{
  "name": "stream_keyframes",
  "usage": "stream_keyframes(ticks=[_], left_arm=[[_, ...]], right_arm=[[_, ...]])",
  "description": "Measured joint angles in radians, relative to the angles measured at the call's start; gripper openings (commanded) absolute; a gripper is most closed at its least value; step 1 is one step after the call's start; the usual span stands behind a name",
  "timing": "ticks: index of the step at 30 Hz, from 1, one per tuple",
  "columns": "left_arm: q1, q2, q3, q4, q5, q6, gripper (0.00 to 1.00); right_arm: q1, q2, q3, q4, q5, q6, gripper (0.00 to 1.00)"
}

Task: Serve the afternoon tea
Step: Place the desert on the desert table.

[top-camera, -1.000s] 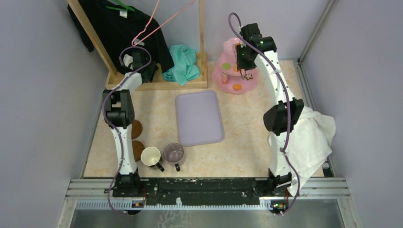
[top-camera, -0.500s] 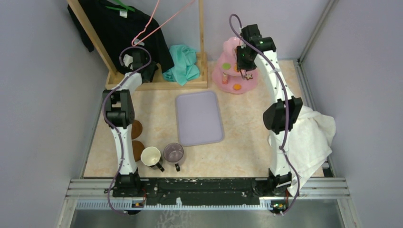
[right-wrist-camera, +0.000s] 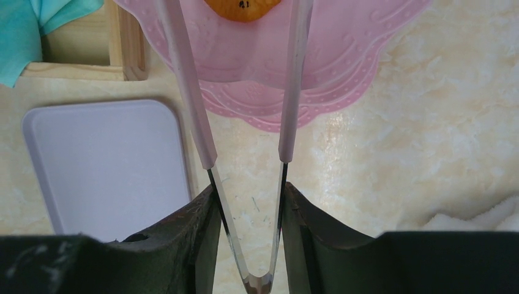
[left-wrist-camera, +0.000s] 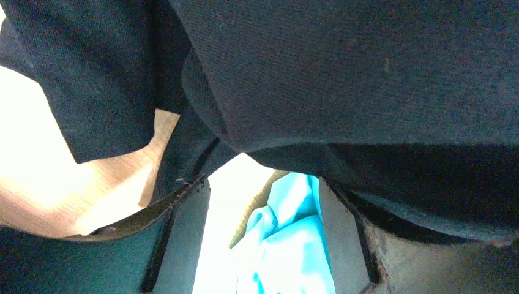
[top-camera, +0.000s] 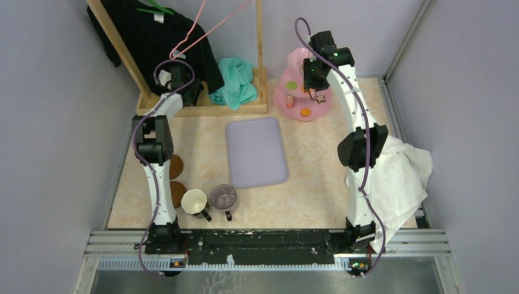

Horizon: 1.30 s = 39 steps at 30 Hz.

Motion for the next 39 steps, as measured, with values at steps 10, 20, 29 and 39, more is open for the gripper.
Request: stream_keyframes(ticks=[10,20,29,39], left_arm=[[0.002,0.005,0.007,0.0,0.001,0.0,0.71],[0.002,0.006,0.007,0.0,0.001,0.0,0.71],[0.002,0.006,0.008,0.0,0.002,0.0,0.71],[0.002,0.006,0.01,0.0,0.006,0.0,0.71]], right_arm=[[0.0,0.0,0.006,-0.001,0.001,0.0,0.38],[0.0,0.0,0.003,0.019,0.006,0.007,0.37],[0.0,-0.032,-0.071,0.073,0.028,0.007,0.36],[0.003,-0.108,-0.142,0.129,0.054,0.006,0.34]])
